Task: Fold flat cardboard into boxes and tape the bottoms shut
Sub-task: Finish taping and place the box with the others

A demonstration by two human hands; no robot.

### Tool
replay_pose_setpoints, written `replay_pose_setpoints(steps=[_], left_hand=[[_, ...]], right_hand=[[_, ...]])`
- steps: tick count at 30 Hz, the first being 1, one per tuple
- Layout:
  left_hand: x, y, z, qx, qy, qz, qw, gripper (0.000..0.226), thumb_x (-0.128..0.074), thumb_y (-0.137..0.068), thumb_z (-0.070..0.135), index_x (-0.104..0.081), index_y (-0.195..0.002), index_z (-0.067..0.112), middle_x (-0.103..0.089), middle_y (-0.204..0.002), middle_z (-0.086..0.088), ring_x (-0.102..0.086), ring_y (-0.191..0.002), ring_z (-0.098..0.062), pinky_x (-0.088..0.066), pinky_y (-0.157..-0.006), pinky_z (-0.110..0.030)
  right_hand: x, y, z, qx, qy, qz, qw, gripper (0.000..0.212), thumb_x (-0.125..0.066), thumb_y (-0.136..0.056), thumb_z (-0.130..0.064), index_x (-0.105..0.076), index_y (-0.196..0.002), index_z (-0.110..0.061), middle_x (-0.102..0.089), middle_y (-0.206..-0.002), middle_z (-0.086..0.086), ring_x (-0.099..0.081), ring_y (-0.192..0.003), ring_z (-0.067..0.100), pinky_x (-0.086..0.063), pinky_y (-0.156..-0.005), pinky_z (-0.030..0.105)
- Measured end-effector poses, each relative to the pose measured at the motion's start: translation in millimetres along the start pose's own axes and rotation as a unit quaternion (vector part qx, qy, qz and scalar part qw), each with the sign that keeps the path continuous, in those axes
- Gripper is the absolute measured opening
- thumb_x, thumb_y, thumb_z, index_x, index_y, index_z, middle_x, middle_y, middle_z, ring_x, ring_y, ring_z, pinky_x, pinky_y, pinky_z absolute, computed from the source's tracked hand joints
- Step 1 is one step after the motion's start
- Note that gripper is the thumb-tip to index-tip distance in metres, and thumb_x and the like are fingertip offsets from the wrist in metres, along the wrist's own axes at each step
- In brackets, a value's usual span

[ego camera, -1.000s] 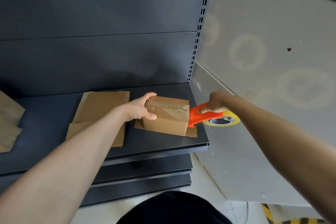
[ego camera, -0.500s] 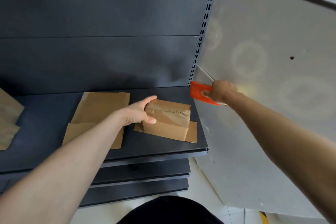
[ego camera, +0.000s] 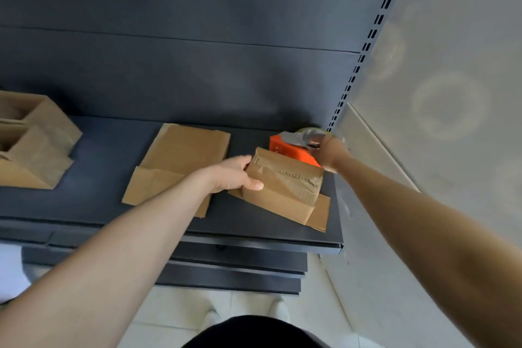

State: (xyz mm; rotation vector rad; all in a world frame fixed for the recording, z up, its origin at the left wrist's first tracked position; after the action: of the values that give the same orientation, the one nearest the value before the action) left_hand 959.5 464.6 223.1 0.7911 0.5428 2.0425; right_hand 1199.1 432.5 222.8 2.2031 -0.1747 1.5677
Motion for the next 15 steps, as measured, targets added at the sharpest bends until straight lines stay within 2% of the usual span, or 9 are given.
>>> replay_pose_setpoints(steps=[2, 4, 6, 7, 8, 10, 11, 13, 15], left_hand=[[-1, 2, 0, -0.001, 0.007, -0.01, 1.0, 0.058, -0.072, -0.083, 0.018, -0.047, -0.135, 0.017, -0.058, -0.13, 0.003, -0.053, -0.119, -0.015, -0.04, -0.108, -0.038], [-1, 3, 1, 0.001, 0.013, -0.017, 1.0, 0.048, -0.071, -0.084, 0.016, -0.052, -0.129, 0.018, -0.061, -0.125, 0.003, -0.055, -0.117, -0.016, -0.039, -0.108, -0.038], [0, 2, 1, 0.014, 0.025, -0.03, 0.999, 0.051, -0.072, -0.083, 0.017, -0.051, -0.129, 0.017, -0.058, -0.13, 0.0, -0.051, -0.122, -0.018, -0.036, -0.111, -0.04], [1, 1, 3, 0.025, 0.038, -0.04, 0.998, 0.058, -0.074, -0.08, 0.021, -0.048, -0.131, 0.016, -0.054, -0.135, -0.001, -0.048, -0.126, -0.019, -0.033, -0.112, -0.041], [2, 1, 8, 0.035, 0.05, -0.044, 0.997, 0.073, -0.079, -0.075, 0.03, -0.043, -0.136, 0.016, -0.049, -0.14, -0.001, -0.043, -0.131, -0.02, -0.03, -0.113, -0.042], [-1, 0, 19, 0.051, 0.052, -0.033, 0.997, 0.111, -0.081, -0.058, 0.058, -0.029, -0.147, 0.017, -0.037, -0.149, -0.001, -0.034, -0.137, -0.024, -0.028, -0.113, -0.046], [-4, -1, 25, 0.055, 0.039, -0.006, 0.998, 0.118, -0.077, -0.056, 0.068, -0.025, -0.148, 0.017, -0.035, -0.15, -0.001, -0.035, -0.137, -0.027, -0.031, -0.111, -0.046], [-13, -3, 32, 0.057, -0.007, 0.076, 0.995, 0.106, -0.069, -0.064, 0.072, -0.033, -0.143, 0.011, -0.044, -0.141, -0.003, -0.045, -0.128, -0.029, -0.042, -0.101, -0.041], [-21, -11, 28, 0.038, -0.032, 0.117, 0.992, 0.086, -0.07, -0.066, 0.068, -0.05, -0.128, 0.012, -0.057, -0.127, -0.003, -0.056, -0.113, -0.025, -0.049, -0.093, -0.038]], right_hand=[[15, 6, -2, -0.044, -0.05, 0.034, 0.997, 0.034, -0.044, -0.095, -0.017, -0.061, -0.124, -0.014, -0.061, -0.124, 0.018, -0.058, -0.112, 0.036, -0.048, -0.09, 0.038], [32, 21, -3, -0.09, -0.066, 0.035, 0.993, 0.033, -0.045, -0.097, -0.028, -0.062, -0.11, -0.002, -0.064, -0.113, 0.022, -0.062, -0.101, 0.036, -0.048, -0.079, 0.036], [38, 47, -1, -0.153, -0.149, -0.018, 0.977, 0.054, -0.051, -0.089, -0.057, -0.057, -0.082, -0.004, -0.066, -0.086, 0.016, -0.064, -0.071, 0.03, -0.048, -0.061, 0.029], [38, 60, -1, -0.186, -0.19, -0.065, 0.962, 0.059, -0.053, -0.083, -0.065, -0.053, -0.078, -0.007, -0.064, -0.079, 0.012, -0.063, -0.063, 0.024, -0.048, -0.054, 0.026], [35, 71, -1, -0.201, -0.205, -0.116, 0.951, 0.06, -0.057, -0.079, -0.068, -0.052, -0.082, -0.008, -0.063, -0.082, 0.011, -0.063, -0.064, 0.021, -0.049, -0.05, 0.026], [28, 89, -3, -0.209, -0.249, -0.19, 0.926, 0.058, -0.066, -0.076, -0.06, -0.051, -0.097, -0.008, -0.062, -0.098, 0.012, -0.065, -0.079, 0.023, -0.054, -0.055, 0.026], [25, 93, -5, -0.204, -0.277, -0.198, 0.918, 0.057, -0.07, -0.076, -0.054, -0.051, -0.104, -0.008, -0.062, -0.104, 0.013, -0.065, -0.084, 0.024, -0.056, -0.059, 0.027], [19, 98, -10, -0.2, -0.32, -0.179, 0.909, 0.05, -0.073, -0.078, -0.043, -0.055, -0.105, -0.006, -0.063, -0.105, 0.013, -0.065, -0.081, 0.022, -0.057, -0.06, 0.026], [11, 101, -16, -0.2, -0.335, -0.149, 0.909, 0.032, -0.071, -0.082, -0.036, -0.054, -0.088, -0.009, -0.062, -0.093, 0.01, -0.062, -0.068, 0.019, -0.054, -0.047, 0.02]])
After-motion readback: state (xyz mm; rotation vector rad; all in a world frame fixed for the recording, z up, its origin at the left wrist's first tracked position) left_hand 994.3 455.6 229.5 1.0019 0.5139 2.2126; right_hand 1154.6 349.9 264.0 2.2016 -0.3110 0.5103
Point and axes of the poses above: each hand's wrist, its own y-axis away from the middle knuckle, its own x-axis out of the back of the hand, z = x × y, the point moved 2 cm from there along -y, towards the middle knuckle
